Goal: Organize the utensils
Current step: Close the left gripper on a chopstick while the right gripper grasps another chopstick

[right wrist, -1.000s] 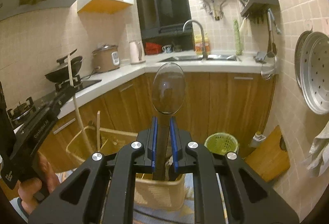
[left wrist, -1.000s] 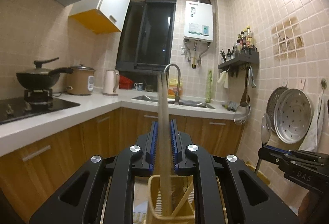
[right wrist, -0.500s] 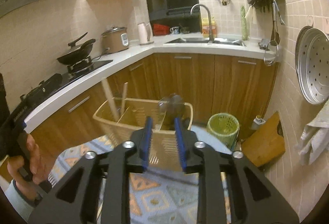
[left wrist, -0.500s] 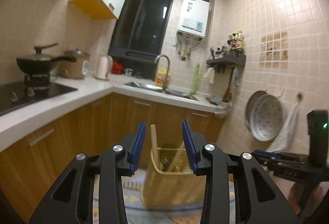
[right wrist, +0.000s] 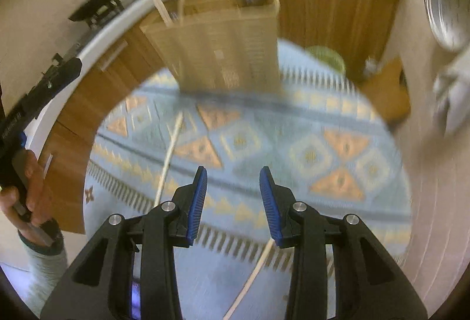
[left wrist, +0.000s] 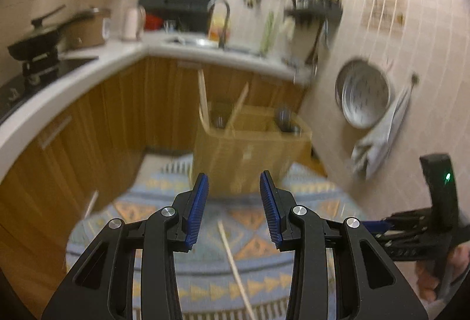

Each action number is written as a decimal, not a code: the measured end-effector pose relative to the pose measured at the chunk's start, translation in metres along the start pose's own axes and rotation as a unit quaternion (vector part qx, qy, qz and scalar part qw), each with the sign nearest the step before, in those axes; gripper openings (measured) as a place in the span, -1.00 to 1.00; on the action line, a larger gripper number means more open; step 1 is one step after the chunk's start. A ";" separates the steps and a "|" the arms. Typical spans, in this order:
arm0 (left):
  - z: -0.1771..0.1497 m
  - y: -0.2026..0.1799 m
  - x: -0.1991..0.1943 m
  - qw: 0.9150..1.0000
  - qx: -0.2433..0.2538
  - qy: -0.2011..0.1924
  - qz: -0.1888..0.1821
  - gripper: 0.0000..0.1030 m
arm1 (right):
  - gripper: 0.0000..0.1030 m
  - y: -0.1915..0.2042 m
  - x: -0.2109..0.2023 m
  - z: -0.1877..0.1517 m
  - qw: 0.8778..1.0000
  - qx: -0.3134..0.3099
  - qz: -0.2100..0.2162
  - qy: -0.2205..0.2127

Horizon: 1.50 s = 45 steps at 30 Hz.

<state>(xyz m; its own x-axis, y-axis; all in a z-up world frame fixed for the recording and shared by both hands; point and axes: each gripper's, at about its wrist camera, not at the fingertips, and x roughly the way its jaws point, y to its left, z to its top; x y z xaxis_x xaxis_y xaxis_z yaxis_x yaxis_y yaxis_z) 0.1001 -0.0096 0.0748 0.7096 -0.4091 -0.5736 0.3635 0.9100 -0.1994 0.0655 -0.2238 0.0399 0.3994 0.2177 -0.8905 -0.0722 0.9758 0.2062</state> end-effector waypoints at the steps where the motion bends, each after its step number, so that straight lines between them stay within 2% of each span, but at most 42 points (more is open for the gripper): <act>1: -0.005 0.000 0.007 1.000 0.001 0.020 -0.002 -0.31 | -0.33 -0.004 0.006 -0.007 1.000 0.007 -0.005 0.017; 6: -0.033 0.001 0.043 0.993 -0.001 0.116 -0.032 -0.31 | -0.34 -0.021 0.035 -0.029 0.996 0.028 -0.009 0.088; 10: -0.050 0.003 0.062 0.986 -0.001 0.161 -0.044 -0.31 | -0.34 -0.031 0.055 -0.042 0.992 0.037 -0.020 0.119; 14: -0.060 0.001 0.077 0.981 0.001 0.189 -0.045 -0.31 | -0.46 -0.032 0.065 -0.051 0.990 0.037 -0.026 0.132; 21: -0.071 -0.006 0.097 0.976 0.019 0.215 -0.028 -0.31 | -0.58 -0.025 0.068 -0.059 0.990 0.023 -0.050 0.132; 26: -0.073 -0.005 0.104 0.974 0.020 0.224 -0.026 -0.31 | -0.86 -0.021 0.067 -0.061 0.989 0.012 -0.059 0.134; 31: -0.073 -0.003 0.108 0.973 0.016 0.227 -0.030 -0.31 | -0.90 -0.013 0.069 -0.062 0.990 0.006 -0.054 0.127; 38: -0.075 0.005 0.117 0.967 -0.016 0.246 -0.064 -0.31 | -0.91 -0.010 0.066 -0.042 0.994 0.011 -0.047 0.095; 45: -0.076 0.006 0.123 0.966 -0.009 0.255 -0.030 -0.31 | -0.91 -0.019 0.075 -0.030 0.994 0.016 -0.036 0.102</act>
<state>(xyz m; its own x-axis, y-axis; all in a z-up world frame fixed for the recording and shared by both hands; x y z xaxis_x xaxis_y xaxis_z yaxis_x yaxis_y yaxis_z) 0.1436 -0.0491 -0.0573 0.2967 -0.3784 -0.8768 0.3810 0.8888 -0.2547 0.0691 -0.2254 -0.0430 0.2084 0.1502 -0.9665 -0.0192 0.9886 0.1494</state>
